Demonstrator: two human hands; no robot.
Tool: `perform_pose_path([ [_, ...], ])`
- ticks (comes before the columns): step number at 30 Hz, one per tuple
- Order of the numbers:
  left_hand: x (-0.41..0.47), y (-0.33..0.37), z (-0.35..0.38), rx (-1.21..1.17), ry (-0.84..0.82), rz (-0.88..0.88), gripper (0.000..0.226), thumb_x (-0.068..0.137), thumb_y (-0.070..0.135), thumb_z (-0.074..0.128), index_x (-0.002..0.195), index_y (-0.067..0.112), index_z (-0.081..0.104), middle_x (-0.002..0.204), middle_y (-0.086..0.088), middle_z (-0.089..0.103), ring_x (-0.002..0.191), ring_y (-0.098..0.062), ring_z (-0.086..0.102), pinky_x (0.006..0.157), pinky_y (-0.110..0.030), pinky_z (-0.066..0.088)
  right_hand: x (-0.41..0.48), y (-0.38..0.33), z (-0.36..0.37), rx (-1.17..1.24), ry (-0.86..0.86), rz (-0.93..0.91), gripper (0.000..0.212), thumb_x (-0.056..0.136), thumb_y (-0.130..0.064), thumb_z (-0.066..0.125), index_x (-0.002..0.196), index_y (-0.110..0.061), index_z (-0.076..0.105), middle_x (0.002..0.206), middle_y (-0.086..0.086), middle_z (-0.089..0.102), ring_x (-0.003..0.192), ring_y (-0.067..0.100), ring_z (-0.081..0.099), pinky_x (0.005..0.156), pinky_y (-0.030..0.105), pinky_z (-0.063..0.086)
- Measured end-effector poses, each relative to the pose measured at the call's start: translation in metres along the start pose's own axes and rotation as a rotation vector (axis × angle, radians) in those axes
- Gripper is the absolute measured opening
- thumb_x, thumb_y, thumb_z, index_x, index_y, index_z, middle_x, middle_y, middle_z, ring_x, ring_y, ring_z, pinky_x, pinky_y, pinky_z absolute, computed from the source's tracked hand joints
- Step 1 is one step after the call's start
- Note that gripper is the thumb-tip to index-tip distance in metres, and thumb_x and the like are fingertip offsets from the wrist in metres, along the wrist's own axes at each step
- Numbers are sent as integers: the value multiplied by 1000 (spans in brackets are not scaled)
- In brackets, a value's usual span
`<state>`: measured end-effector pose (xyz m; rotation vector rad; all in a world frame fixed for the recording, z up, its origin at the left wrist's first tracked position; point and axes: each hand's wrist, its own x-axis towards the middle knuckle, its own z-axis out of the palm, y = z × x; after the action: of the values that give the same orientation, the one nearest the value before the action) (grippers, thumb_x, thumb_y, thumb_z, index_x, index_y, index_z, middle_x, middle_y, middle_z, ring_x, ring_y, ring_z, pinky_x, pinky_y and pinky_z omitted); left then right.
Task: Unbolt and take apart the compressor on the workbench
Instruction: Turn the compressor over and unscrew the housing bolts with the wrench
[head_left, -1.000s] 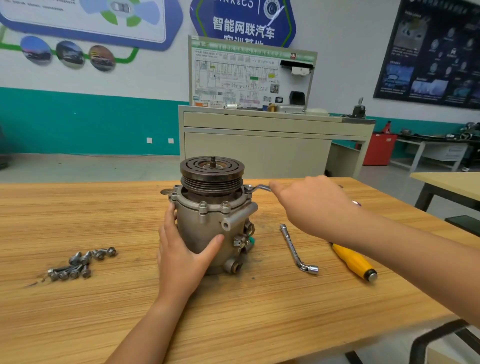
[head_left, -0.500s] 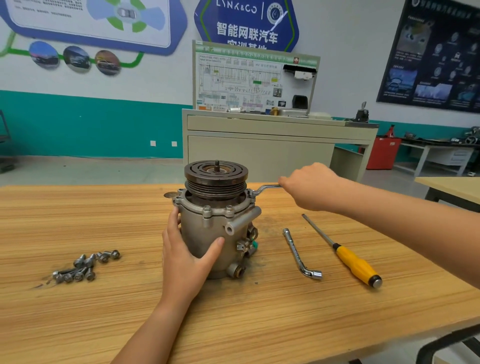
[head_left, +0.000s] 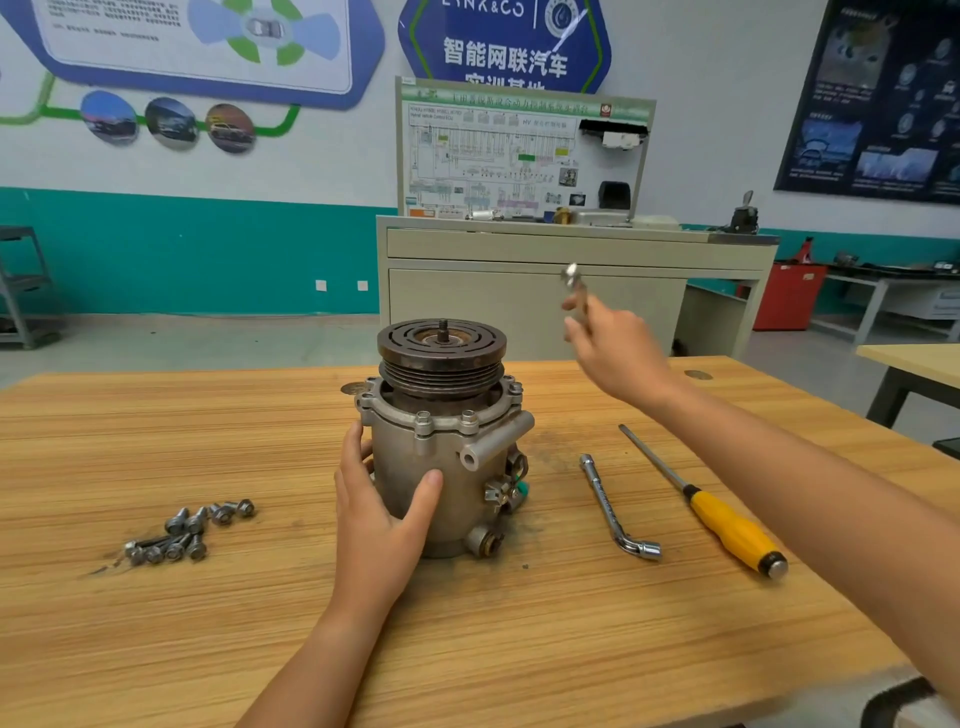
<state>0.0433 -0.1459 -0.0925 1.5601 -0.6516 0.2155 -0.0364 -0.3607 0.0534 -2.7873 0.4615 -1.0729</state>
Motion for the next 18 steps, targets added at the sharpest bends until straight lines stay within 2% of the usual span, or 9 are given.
perform_pose_path([
  [3,1,1,2,8,15,-3,89,75,47,65,147,35,13,134,13,31,124,-7,36,101,-29,32,-21,0,-30,36,-114,33,33,100,-24,31,129,-12,41,66,2,58,60,19,62,56,35,51],
  [5,1,2,2,5,22,-1,89,76,45,66,147,34,13,133,14,31,123,-7,36,99,-28,32,-39,-5,-43,-73,-252,11,34,99,-23,31,131,-15,40,63,-1,52,51,13,54,44,27,42],
  [8,1,1,2,3,27,-2,87,80,41,68,147,34,13,133,14,30,123,-7,37,97,-27,32,-60,-17,-47,-315,-421,-73,38,99,-24,30,137,-23,34,67,-8,46,56,7,45,44,24,29],
  [13,0,1,2,-4,32,-11,87,81,38,69,147,31,14,135,10,34,123,-8,38,97,-27,32,-58,-36,-45,-548,-463,-107,40,98,-18,32,138,-25,31,67,-7,42,56,6,40,42,22,28],
  [18,0,1,1,20,30,-5,85,81,32,68,148,29,14,132,12,33,122,-8,38,97,-28,33,-44,-58,-45,-829,-521,-210,29,93,-8,40,120,-14,47,63,-3,37,52,10,36,41,23,28],
])
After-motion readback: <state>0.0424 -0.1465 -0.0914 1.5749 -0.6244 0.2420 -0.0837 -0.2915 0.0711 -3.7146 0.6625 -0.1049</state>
